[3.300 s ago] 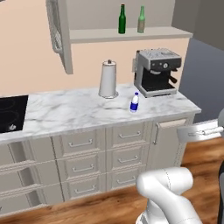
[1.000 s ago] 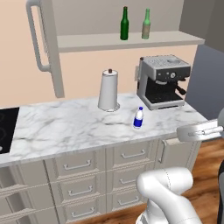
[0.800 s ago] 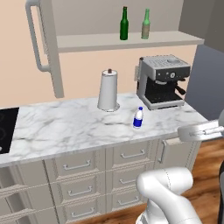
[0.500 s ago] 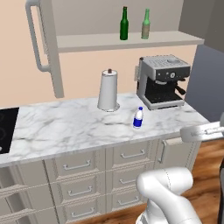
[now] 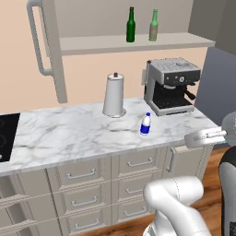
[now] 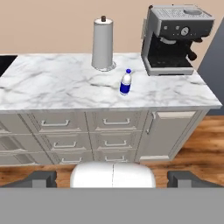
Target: Sort all alcoholic drinks to one cabinet, and non-alcoholic drinks to the other.
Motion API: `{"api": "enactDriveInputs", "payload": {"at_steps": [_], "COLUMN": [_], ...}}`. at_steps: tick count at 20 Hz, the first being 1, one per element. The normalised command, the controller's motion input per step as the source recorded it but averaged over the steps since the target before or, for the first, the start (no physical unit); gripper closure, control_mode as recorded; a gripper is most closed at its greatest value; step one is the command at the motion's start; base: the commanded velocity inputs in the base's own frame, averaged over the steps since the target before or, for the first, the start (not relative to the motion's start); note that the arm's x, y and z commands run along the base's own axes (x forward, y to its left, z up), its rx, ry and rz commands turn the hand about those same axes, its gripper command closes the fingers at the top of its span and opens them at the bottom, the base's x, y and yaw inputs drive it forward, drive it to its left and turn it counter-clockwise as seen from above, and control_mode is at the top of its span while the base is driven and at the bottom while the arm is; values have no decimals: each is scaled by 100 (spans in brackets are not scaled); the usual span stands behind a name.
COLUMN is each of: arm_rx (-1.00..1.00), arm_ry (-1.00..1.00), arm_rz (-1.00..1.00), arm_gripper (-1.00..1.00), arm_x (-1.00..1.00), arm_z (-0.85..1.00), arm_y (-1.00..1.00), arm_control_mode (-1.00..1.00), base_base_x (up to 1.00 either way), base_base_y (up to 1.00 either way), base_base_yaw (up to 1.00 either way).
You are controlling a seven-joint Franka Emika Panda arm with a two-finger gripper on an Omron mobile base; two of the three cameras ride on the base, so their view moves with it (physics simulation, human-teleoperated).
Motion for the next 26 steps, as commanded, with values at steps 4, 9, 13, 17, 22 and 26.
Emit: {"api": "enactDriveInputs", "payload": {"at_steps": [4, 9, 13, 17, 22, 26], "arm_rx": [0, 0, 0, 0, 0, 0], "arm_ry": [1, 1, 1, 3, 0, 0], "arm_rz": [-2, -4, -4, -3, -1, 0], "arm_gripper": [-100, -100, -100, -100, -100, -100], "arm_x": [15, 15, 16, 35, 45, 43], "arm_z": [-15, -10, -3, -1, -7, -15], "arm_y": [-1, -8, -5, -4, -5, -6], "arm_control_mode": [-100, -100, -100, -100, -100, -100], "base_base_x": [0, 0, 0, 0, 0, 0], "base_base_y": [0, 0, 0, 0, 0, 0], "base_base_yaw": [0, 0, 0, 0, 0, 0]}}
